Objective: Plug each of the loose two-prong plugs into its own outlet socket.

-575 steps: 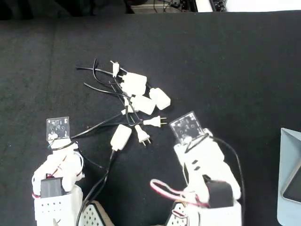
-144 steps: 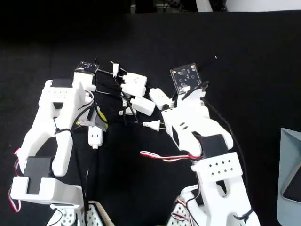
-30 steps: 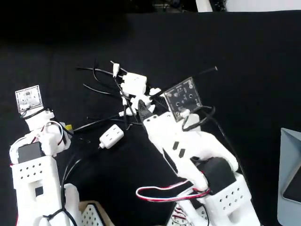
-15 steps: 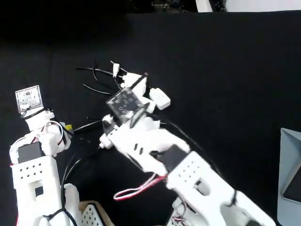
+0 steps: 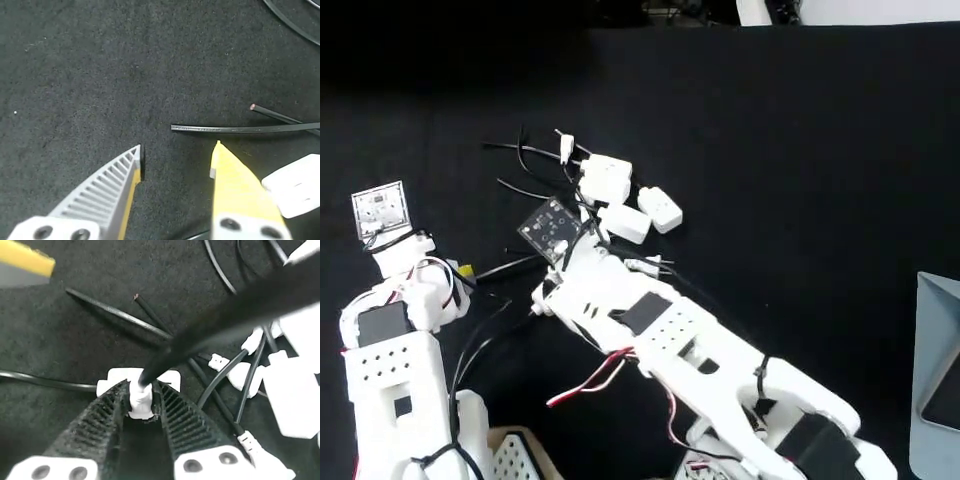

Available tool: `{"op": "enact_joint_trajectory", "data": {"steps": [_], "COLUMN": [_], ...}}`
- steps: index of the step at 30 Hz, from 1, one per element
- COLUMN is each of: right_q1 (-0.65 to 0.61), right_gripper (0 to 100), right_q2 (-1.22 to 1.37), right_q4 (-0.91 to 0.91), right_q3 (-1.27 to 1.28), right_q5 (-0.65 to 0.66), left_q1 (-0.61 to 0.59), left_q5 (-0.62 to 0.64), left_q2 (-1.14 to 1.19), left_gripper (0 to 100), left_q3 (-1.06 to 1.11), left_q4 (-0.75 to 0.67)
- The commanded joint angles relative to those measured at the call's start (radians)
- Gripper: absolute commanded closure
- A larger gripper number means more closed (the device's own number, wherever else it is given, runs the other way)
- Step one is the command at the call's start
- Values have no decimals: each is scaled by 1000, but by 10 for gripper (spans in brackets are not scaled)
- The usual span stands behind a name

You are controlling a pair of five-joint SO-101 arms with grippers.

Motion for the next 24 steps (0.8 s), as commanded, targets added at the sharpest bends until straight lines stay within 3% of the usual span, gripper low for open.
{"op": "enact_joint_trajectory", "data": {"steps": [1, 13, 24], "right_q1": [35, 77, 72], "right_gripper": [988, 988, 988], "right_q2": [1, 36, 91], "right_q4": [-21, -138, -110], "right_q3": [-15, 24, 10], "right_q5": [6, 6, 9], "left_q1": [-8, -8, -8], "left_q5": [6, 6, 6], "left_q2": [-9, -8, -5], "left_gripper": [771, 771, 771], "left_q3": [-7, -5, -5], "left_q4": [-20, -20, -20]}}
